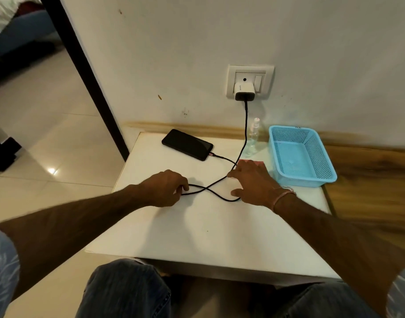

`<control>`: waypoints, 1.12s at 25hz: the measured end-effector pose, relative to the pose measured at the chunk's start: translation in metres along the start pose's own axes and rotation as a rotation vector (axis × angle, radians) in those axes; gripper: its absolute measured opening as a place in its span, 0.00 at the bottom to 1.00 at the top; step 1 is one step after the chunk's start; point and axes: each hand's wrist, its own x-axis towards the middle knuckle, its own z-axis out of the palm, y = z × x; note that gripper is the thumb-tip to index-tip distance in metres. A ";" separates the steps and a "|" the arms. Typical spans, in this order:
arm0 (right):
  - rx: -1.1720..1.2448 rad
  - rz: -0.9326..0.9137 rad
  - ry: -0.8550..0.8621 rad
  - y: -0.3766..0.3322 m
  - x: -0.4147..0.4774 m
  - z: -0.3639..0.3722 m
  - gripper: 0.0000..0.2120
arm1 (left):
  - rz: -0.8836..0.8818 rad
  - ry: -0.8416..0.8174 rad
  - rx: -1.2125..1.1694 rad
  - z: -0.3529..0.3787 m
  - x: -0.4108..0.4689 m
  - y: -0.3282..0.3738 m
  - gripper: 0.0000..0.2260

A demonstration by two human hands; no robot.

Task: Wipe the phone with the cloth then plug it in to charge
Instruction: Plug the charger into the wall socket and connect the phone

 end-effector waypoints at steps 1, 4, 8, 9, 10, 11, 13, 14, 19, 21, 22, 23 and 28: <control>-0.022 -0.033 0.015 -0.007 0.003 0.002 0.24 | -0.006 -0.003 0.024 -0.002 -0.001 -0.005 0.14; -0.073 -0.097 0.029 -0.022 0.014 0.006 0.23 | 0.006 0.034 0.074 -0.004 0.002 -0.010 0.17; 0.004 -0.010 0.084 -0.026 0.040 0.001 0.22 | 0.096 0.118 0.052 0.005 0.016 -0.001 0.26; 0.033 0.005 0.083 -0.027 0.049 0.001 0.22 | 0.122 0.114 0.038 0.009 0.021 0.004 0.27; 0.055 0.015 0.082 -0.030 0.060 0.001 0.22 | 0.144 0.117 0.032 0.013 0.026 0.010 0.27; 0.075 0.023 0.085 -0.034 0.072 0.001 0.23 | 0.164 0.128 0.033 0.016 0.031 0.015 0.28; 0.138 0.057 0.067 -0.043 0.094 0.003 0.27 | 0.209 0.158 0.023 0.022 0.040 0.024 0.29; 0.179 0.088 0.039 -0.046 0.104 0.003 0.30 | 0.231 0.177 -0.004 0.023 0.044 0.027 0.29; 0.230 0.168 -0.070 -0.043 0.141 0.009 0.43 | 0.268 0.256 -0.040 0.028 0.053 0.020 0.24; 0.228 0.144 -0.042 -0.042 0.149 0.012 0.42 | 0.289 0.269 -0.064 0.032 0.055 0.019 0.19; 0.230 0.135 -0.030 -0.042 0.153 0.012 0.41 | 0.287 0.278 -0.095 0.033 0.057 0.020 0.15; 0.235 0.132 -0.024 -0.040 0.157 0.012 0.40 | 0.271 0.285 -0.130 0.034 0.059 0.022 0.13; 0.244 0.107 -0.085 -0.031 0.161 0.000 0.45 | 0.050 0.229 -0.375 0.026 0.071 0.035 0.11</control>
